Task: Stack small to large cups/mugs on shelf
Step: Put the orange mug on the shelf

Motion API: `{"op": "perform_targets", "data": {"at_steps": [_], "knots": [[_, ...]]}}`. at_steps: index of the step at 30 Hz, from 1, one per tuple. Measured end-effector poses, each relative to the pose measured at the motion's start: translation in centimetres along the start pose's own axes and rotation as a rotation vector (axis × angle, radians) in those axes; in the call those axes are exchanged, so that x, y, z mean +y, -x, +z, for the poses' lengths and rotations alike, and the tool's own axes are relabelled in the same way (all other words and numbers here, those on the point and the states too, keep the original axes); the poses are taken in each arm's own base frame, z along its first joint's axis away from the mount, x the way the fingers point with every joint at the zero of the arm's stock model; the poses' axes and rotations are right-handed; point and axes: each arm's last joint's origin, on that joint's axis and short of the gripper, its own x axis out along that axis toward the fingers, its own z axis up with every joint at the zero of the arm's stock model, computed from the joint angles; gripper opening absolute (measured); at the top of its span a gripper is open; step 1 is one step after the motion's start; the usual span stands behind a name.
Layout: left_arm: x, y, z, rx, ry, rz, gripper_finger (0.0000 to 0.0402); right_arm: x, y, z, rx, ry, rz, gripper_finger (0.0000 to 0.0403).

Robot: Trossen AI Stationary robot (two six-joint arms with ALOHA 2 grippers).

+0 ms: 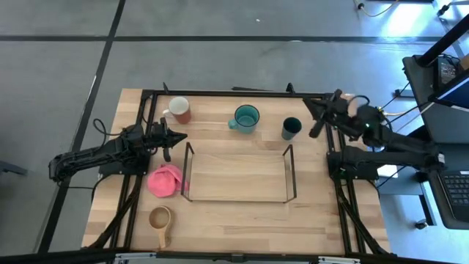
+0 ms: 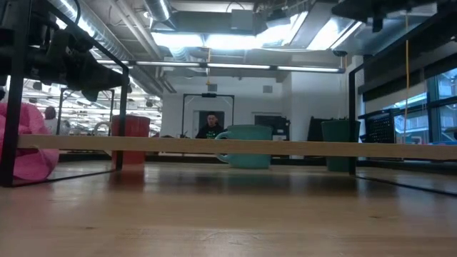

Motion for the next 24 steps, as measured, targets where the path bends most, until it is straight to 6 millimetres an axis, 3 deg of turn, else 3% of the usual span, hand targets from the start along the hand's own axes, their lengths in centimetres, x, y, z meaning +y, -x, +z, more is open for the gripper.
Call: {"op": "perform_targets", "data": {"at_steps": [4, 10, 17, 24], "knots": [[0.0, 0.0, 0.0, 0.000, 0.000, 0.000, 0.0000, 0.8, -2.3, 1.6, 0.140, -0.046, -0.010, 0.0016], [0.0, 0.0, 0.0, 0.000, 0.000, 0.000, 0.0000, 1.9, -5.1, 4.6, 0.132, -0.045, 0.022, 0.0016], [0.0, 0.0, 0.0, 0.000, 0.000, 0.000, 0.0000, 2.5, -6.6, 6.6, 0.110, -0.132, 0.019, 0.0016], [0.0, 0.0, 0.0, 0.000, 0.000, 0.000, 0.0000, 3.0, -7.6, 7.0, 0.126, -0.247, 0.081, 0.0016]]}}
